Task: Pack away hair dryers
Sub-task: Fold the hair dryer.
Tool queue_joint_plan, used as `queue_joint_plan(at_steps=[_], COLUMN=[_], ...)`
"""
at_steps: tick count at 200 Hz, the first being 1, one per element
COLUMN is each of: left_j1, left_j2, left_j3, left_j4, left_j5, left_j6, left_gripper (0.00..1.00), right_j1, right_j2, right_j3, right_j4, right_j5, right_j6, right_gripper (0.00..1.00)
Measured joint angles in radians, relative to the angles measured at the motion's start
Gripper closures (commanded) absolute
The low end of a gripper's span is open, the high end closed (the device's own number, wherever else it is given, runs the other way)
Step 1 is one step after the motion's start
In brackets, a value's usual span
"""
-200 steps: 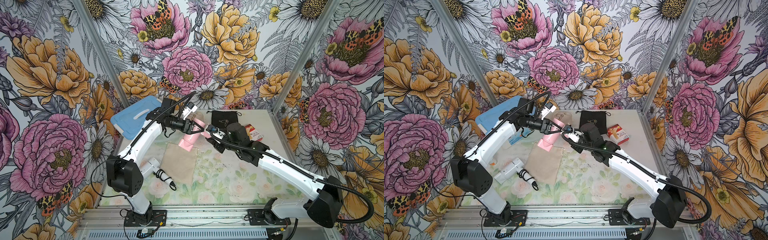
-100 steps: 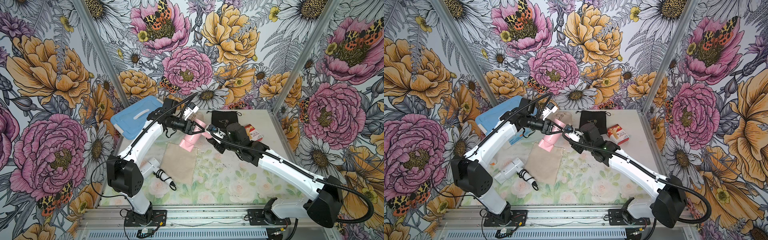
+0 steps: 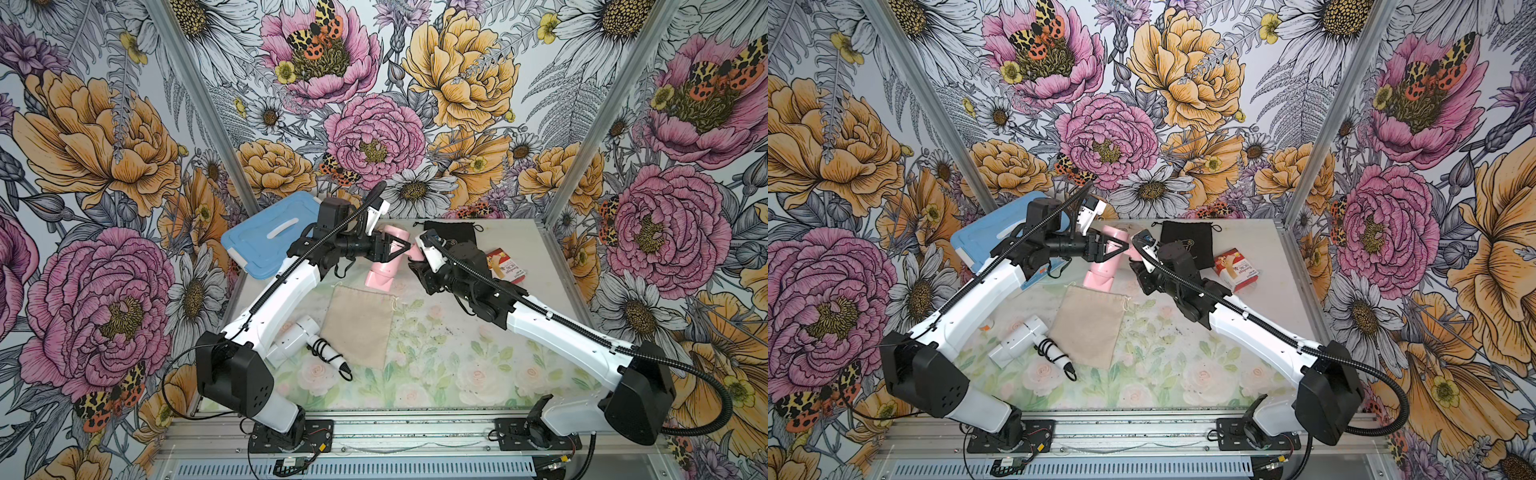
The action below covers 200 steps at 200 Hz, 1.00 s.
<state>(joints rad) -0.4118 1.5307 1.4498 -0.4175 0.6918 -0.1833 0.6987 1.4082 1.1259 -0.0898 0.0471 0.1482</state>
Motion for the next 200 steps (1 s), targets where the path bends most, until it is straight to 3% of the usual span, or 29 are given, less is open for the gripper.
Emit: queue_joint_plan(at_steps=[55, 88, 105, 166, 200], left_j1=[-0.033, -0.036, -0.038, -0.045, -0.055], left_j2=[0.0, 0.002, 0.002, 0.005, 0.024], left_j3=[-0.072, -0.098, -0.102, -0.103, -0.104], left_j4=[0.185, 0.259, 0.272, 0.283, 0.287], left_j5=[-0.116, -0.145, -0.149, -0.127, -0.095], left_j6=[-0.073, -0.107, -0.113, -0.15, -0.169], left_gripper=[0.7, 0.69, 0.69, 0.68, 0.66], right_j1=[-0.005, -0.005, -0.005, -0.005, -0.011], right_j2=[0.06, 0.081, 0.081, 0.04, -0.025], right_j3=[0.003, 0.003, 0.003, -0.017, -0.067], right_j4=[0.102, 0.154, 0.154, 0.125, 0.111], right_j5=[0.045, 0.048, 0.048, 0.058, 0.085], right_j6=[0.301, 0.386, 0.394, 0.394, 0.392], right_gripper=[0.89, 0.85, 0.79, 0.4, 0.34])
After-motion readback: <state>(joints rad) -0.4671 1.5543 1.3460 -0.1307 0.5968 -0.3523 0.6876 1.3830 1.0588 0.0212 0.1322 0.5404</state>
